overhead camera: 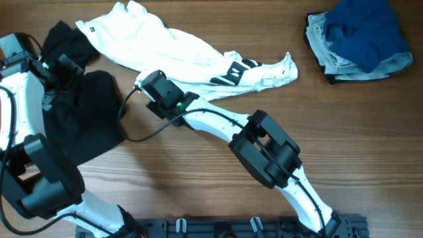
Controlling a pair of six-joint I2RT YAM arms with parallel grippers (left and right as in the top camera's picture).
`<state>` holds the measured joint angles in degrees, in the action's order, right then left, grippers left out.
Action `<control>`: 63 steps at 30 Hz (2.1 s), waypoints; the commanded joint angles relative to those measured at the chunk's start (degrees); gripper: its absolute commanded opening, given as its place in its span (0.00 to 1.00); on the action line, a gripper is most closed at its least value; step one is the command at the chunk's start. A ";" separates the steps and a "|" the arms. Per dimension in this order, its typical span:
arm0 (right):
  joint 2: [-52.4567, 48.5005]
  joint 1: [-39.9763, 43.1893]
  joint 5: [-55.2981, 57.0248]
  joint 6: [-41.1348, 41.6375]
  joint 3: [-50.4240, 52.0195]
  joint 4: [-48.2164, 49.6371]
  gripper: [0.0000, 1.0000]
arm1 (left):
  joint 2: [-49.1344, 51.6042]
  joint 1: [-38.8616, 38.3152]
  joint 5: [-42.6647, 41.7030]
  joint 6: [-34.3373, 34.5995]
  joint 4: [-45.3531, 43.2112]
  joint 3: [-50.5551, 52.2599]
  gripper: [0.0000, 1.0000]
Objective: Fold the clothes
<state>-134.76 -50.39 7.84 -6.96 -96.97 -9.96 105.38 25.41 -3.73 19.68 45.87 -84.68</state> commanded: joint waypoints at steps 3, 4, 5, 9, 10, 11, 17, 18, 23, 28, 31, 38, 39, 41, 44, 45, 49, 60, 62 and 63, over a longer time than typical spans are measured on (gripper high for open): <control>-0.87 0.22 -0.11 3.63 -12.92 -17.84 0.04 | 0.39 -0.04 0.35 0.68 0.00 0.48 1.00; -0.70 0.22 -0.79 4.11 -14.51 -20.63 0.04 | 0.39 -0.04 0.35 0.68 -0.02 0.48 1.00; -0.44 0.26 -2.01 4.09 -16.44 -24.00 0.04 | 0.39 -0.04 0.35 0.68 -0.02 0.48 1.00; 2.67 0.31 -7.58 4.17 -20.44 -32.61 0.04 | 0.39 -0.04 0.35 0.68 -0.02 0.48 1.00; 4.20 0.44 -9.62 4.39 -20.81 -34.49 0.04 | 0.39 -0.04 0.35 0.68 -0.02 0.48 1.00; 5.64 0.70 -10.69 5.46 -20.81 -35.91 0.04 | 0.39 -0.04 0.35 0.68 0.00 0.48 1.00; 14.82 5.64 -12.83 11.50 -20.81 -44.35 0.04 | 0.39 -0.04 0.33 0.46 0.13 0.48 1.00; 16.59 7.15 -12.94 12.02 -20.81 -45.92 0.04 | 0.39 -0.07 0.33 0.46 0.28 0.48 1.00; 25.20 15.78 -12.85 13.11 -20.79 -55.06 0.04 | 0.39 -0.31 0.15 0.02 1.31 0.48 1.00; 32.17 25.07 -12.81 12.94 -20.79 -61.96 0.04 | 0.37 -2.21 -0.17 -2.75 1.33 0.48 0.99; 34.47 30.56 -12.09 12.74 -20.79 -66.34 0.04 | 0.37 -4.46 -0.26 -3.80 1.25 0.48 0.99; 34.88 39.78 -12.11 9.77 -19.47 -73.70 0.04 | 0.37 -10.43 0.37 -7.34 1.09 0.48 0.99; 34.88 40.46 -12.09 9.42 -19.06 -73.70 0.04 | 0.37 -11.17 0.35 -7.32 1.11 0.48 0.99; 34.88 41.88 -10.58 9.33 -18.25 -73.70 0.04 | 0.35 -12.70 0.33 -7.32 1.33 0.48 0.99; 34.91 44.76 -8.96 9.20 -17.75 -74.03 0.04 | 0.26 -14.78 0.15 -7.32 1.81 0.48 0.99; 34.91 45.83 -9.20 8.74 -17.75 -74.12 0.04 | 0.26 -15.54 0.02 -7.30 1.95 0.48 0.99; 34.91 49.51 -9.38 8.44 -17.75 -74.12 0.04 | 0.28 -19.54 -1.86 -7.30 1.81 0.48 0.98; 34.93 54.93 -14.80 3.96 -17.68 -74.58 0.04 | 3.82 -28.76 -0.24 0.57 -5.25 0.48 0.97; 34.91 54.90 -14.82 3.91 -17.68 -74.18 0.04 | 6.10 -29.62 -0.22 0.55 -7.54 0.48 0.96; 34.91 54.90 -14.82 3.93 -17.68 -73.94 0.04 | 7.19 -29.83 -0.22 0.55 -8.70 0.48 0.96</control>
<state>-100.47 4.34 -5.28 -1.54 -114.87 -84.60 108.07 -3.36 -4.38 18.35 39.59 -84.68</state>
